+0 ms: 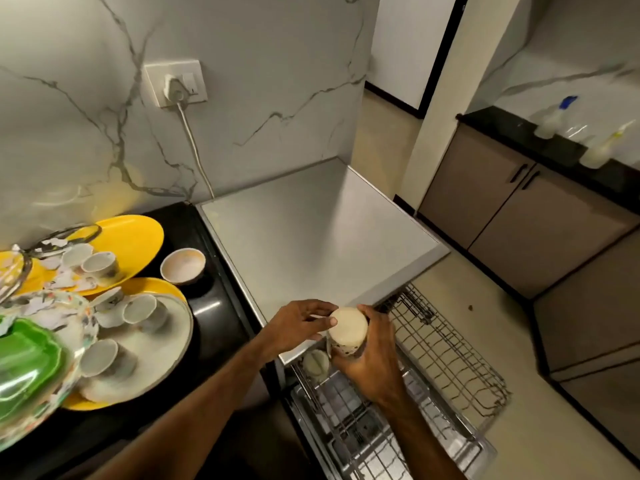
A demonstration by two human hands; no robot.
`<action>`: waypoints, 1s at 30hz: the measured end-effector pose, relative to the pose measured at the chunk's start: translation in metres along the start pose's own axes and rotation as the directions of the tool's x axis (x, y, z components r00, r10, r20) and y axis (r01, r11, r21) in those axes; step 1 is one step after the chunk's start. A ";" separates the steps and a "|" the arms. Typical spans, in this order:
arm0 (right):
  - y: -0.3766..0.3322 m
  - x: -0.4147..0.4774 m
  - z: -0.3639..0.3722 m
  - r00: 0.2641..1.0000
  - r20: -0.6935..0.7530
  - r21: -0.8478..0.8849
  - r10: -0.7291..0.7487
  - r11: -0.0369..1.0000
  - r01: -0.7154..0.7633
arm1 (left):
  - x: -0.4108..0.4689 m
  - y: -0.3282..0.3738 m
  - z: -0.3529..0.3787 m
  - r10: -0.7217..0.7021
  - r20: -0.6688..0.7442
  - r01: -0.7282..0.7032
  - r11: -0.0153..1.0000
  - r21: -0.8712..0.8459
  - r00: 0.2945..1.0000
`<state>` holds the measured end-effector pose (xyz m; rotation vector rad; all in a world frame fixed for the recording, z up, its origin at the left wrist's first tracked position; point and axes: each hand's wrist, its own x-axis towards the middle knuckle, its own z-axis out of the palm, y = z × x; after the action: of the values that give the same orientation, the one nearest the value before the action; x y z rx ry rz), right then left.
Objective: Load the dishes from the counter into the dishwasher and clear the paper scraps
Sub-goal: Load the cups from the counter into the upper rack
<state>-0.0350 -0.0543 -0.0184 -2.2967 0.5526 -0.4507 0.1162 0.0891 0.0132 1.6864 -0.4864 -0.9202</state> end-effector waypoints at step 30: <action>0.083 -0.025 0.086 0.809 0.551 -0.497 0.206 0.859 0.119 | -0.045 -0.116 0.044 -0.264 -0.076 0.199 0.481 0.854 0.962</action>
<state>-0.0374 -0.0467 -0.1401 -2.7306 0.4337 0.5136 0.0386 0.1303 -0.0859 2.7084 -0.8749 -0.9980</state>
